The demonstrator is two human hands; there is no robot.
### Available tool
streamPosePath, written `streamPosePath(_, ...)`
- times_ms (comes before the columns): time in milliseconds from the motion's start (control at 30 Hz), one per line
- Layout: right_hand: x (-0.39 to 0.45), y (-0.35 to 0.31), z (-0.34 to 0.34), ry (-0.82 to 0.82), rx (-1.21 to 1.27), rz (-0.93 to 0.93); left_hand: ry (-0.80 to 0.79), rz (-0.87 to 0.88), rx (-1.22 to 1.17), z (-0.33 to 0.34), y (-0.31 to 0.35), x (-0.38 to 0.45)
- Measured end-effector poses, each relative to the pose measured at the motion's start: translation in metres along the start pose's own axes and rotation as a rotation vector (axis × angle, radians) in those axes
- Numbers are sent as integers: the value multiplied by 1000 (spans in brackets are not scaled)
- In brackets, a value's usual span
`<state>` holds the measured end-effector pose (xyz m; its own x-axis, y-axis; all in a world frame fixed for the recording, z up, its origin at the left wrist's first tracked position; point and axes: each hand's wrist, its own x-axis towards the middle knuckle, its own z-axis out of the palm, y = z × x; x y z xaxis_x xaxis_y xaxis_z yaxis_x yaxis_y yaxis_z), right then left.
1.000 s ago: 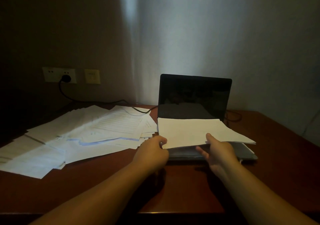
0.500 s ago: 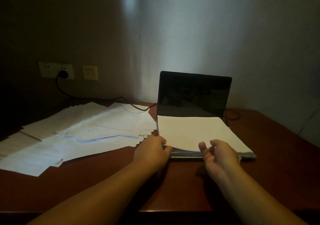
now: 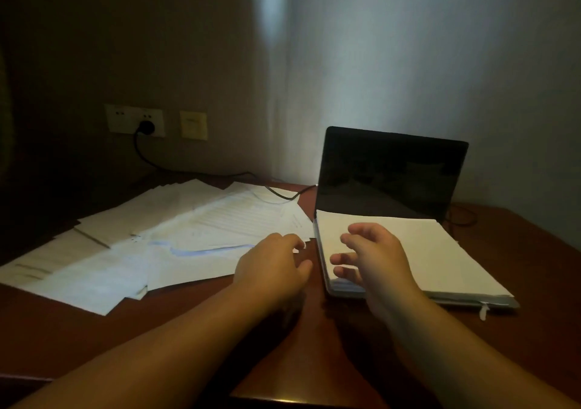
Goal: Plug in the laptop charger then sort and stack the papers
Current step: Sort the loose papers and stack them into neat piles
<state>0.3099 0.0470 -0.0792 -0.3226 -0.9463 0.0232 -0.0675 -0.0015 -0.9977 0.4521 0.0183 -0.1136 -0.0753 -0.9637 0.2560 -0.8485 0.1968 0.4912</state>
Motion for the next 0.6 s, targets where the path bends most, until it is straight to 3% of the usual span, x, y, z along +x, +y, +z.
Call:
streamPosePath(333,59,-10,67,-237,-524,-341,125,-108,94,-41,-75,32)
streamPosePath(600,85,-1,114,-388,-714,-420,161,-151,122,-47,-116,59)
